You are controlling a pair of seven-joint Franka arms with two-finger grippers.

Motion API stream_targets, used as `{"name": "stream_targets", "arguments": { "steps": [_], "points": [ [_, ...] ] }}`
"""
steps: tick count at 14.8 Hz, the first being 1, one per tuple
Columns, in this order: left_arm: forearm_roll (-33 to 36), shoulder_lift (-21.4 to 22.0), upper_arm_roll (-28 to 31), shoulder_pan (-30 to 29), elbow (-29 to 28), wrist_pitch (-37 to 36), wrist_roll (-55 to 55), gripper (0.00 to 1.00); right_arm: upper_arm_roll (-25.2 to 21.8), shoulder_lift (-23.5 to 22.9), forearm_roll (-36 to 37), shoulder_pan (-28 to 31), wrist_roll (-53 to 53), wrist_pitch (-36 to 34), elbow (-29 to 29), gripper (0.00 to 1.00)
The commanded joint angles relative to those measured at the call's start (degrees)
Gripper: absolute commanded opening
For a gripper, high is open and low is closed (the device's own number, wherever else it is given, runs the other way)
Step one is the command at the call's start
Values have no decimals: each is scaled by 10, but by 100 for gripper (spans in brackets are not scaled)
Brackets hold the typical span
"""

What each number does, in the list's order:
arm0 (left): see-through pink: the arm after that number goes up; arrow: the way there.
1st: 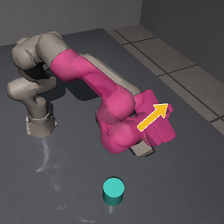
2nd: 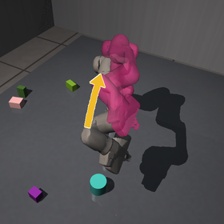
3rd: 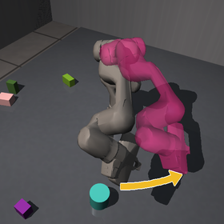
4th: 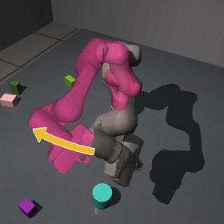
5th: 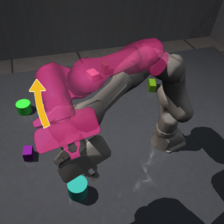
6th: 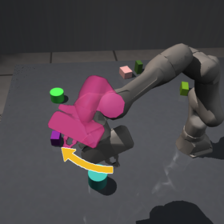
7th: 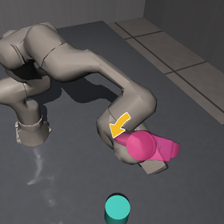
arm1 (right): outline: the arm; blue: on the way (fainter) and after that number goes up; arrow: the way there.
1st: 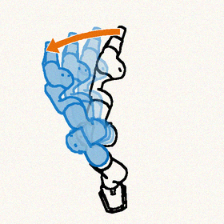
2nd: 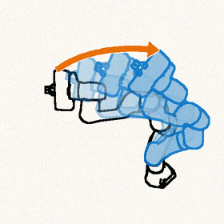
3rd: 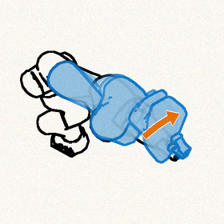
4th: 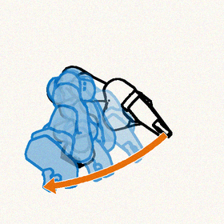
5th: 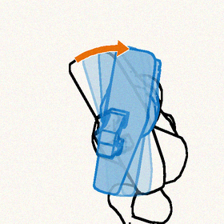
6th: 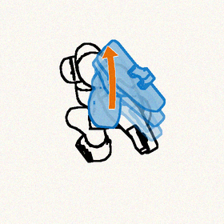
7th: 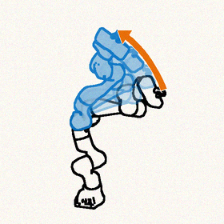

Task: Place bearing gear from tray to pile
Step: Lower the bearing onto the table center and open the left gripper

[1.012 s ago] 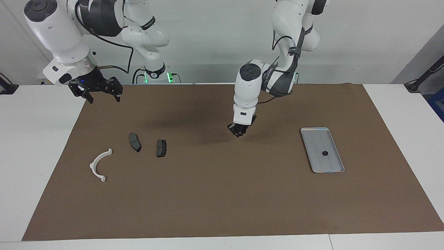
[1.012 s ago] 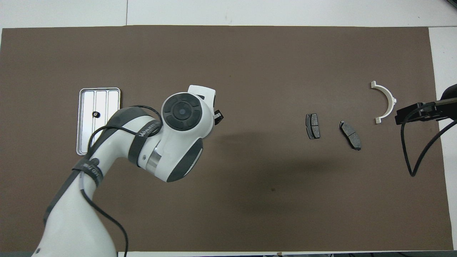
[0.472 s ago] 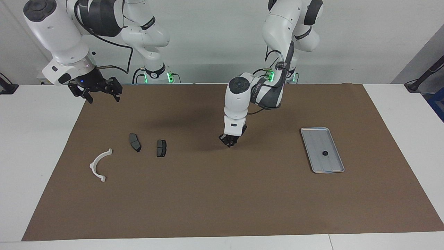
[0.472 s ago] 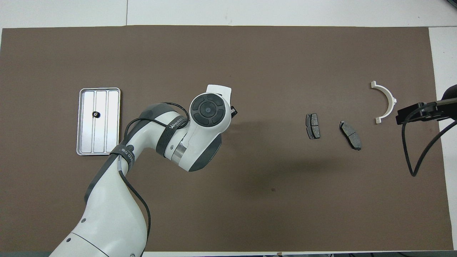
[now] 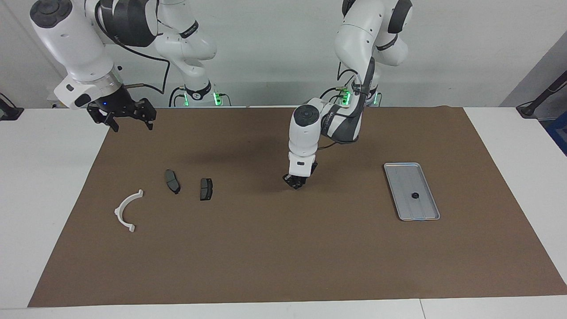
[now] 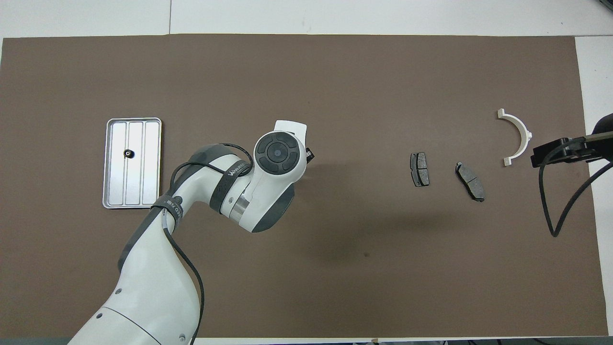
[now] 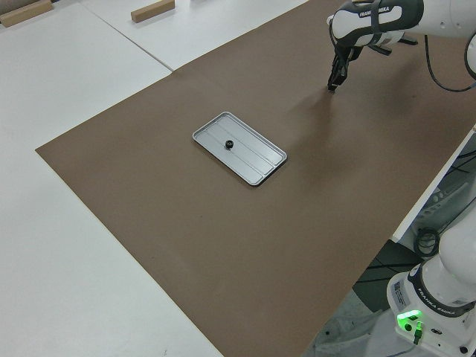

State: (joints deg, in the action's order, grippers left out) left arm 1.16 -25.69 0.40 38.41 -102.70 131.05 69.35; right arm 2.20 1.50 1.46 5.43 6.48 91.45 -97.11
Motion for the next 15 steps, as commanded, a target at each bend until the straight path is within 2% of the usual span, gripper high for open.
{"name": "stream_targets", "arguments": {
  "steps": [1,8,15],
  "points": [
    [11,9,0,-3,-25,29,4,0,5,11,-5,11,17,18,-16,100],
    [11,9,0,-4,-28,39,6,0,5,11,-5,11,18,19,-16,100],
    [10,10,1,-5,-47,73,11,5,5,11,-5,12,23,19,-14,100]
  ]
}}
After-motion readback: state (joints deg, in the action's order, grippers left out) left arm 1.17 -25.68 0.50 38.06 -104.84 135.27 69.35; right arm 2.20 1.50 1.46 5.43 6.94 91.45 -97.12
